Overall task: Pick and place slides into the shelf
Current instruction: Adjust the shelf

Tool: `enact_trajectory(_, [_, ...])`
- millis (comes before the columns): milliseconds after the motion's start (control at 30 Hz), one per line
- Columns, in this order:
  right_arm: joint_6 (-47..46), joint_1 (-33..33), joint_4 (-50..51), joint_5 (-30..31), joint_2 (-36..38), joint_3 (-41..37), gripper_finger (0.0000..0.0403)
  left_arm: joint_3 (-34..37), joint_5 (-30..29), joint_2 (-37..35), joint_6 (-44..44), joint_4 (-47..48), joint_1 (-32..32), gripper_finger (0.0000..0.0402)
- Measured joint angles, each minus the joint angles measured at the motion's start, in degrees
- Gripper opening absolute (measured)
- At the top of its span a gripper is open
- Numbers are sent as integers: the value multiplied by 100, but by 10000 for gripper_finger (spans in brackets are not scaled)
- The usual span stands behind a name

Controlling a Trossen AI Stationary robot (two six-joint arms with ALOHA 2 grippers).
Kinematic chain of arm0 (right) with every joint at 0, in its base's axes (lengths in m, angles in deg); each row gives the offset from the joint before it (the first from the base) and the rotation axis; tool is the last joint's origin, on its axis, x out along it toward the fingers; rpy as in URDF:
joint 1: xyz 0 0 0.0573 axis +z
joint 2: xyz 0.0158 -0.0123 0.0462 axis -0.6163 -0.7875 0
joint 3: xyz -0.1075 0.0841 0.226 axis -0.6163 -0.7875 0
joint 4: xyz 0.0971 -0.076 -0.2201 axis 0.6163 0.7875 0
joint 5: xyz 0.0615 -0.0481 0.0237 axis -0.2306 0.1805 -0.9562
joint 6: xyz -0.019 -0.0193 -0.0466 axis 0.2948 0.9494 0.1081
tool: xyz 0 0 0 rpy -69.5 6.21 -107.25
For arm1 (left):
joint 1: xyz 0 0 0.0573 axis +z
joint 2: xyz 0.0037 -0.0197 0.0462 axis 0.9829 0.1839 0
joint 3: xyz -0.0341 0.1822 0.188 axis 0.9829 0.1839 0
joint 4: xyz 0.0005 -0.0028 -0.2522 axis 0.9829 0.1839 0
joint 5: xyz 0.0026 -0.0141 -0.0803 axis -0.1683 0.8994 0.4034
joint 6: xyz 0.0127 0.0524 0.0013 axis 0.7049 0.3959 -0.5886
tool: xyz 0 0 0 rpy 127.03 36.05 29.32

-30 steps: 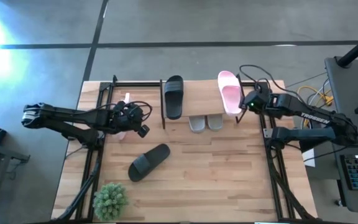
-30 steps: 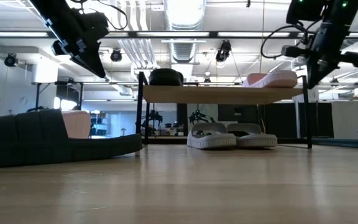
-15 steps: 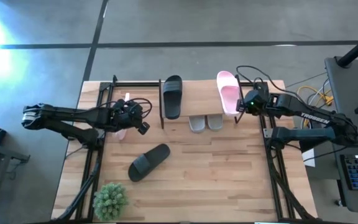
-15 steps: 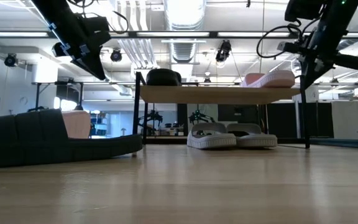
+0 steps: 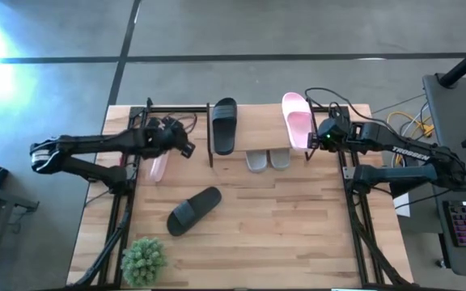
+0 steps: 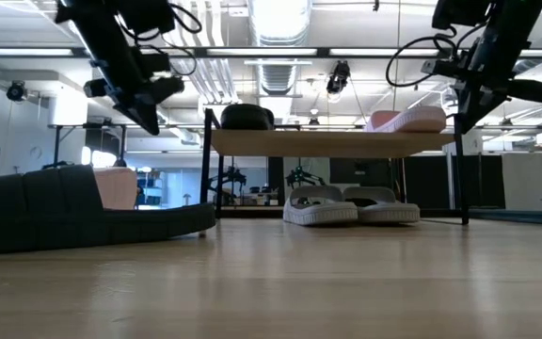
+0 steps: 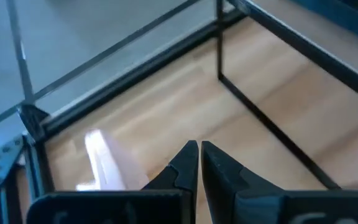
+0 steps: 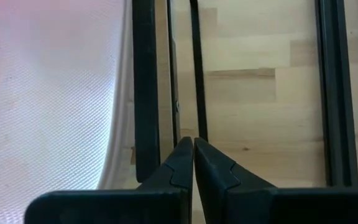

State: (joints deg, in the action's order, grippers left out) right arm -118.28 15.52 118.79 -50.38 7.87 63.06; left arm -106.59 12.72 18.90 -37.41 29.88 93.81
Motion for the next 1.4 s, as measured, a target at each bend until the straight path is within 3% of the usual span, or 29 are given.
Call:
enact_trajectory(167, [16,0,1,8,-2,0,8,-2,897,93,1115,-1097,797,6])
enact_trajectory(333, [19,1,3,7,2,0,8,-105,1153,426,1322,-1612,1453,6])
enact_trajectory(500, [128,1,1,-18,3,2,8,-270,1850,931,1731,-1981,1870,6])
enact_trajectory(900, [158,257,149,-125,108,2,8,-1026,2375,2016,1956,-2163,2015,6])
enact_trajectory(1300, [-226,659,456,-175,557,4,8,-1167,2442,2105,2014,-2196,2002,6])
enact_trajectory(1400, [-238,678,453,-168,661,13,8,-1165,2740,2077,1902,-2093,1933,6])
